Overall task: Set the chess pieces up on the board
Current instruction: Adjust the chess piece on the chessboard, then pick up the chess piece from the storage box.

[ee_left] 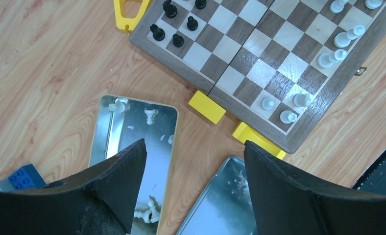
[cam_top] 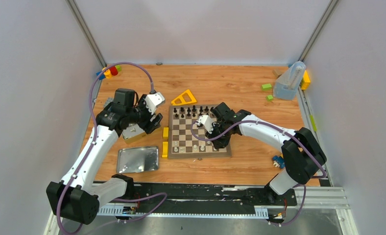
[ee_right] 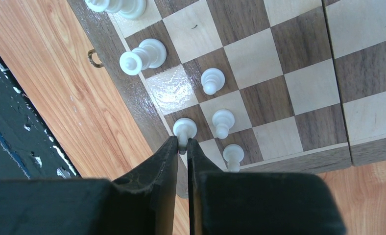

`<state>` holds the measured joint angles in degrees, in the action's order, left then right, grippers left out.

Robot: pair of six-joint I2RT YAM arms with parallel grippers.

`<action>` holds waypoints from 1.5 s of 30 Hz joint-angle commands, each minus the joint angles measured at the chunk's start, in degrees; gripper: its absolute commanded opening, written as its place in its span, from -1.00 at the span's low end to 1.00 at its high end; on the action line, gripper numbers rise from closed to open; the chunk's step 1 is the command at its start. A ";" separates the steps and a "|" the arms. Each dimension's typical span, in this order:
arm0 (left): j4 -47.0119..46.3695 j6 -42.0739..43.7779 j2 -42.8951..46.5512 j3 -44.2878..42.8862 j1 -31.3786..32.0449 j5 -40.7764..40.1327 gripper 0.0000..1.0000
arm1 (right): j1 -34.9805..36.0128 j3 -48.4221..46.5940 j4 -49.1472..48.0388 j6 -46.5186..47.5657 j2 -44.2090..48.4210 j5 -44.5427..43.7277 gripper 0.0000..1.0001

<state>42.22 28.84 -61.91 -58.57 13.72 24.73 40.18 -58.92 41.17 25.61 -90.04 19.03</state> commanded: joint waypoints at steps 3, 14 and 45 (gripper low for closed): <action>-0.07 -0.36 1.19 -1.81 -0.44 0.24 0.61 | -0.11 -1.86 0.57 0.32 1.45 0.96 -0.81; -0.12 -0.35 1.24 -1.80 -0.44 0.27 0.63 | -0.11 -2.14 0.59 0.25 0.96 0.18 -0.62; 2.23 -8.33 -9.68 -2.21 -8.05 -24.00 0.91 | -6.29 -6.69 -0.48 1.88 9.67 8.65 -0.26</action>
<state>41.74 24.25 -66.08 -58.30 8.69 6.02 35.62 -64.47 43.38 26.68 -80.79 23.86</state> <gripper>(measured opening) 0.976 0.374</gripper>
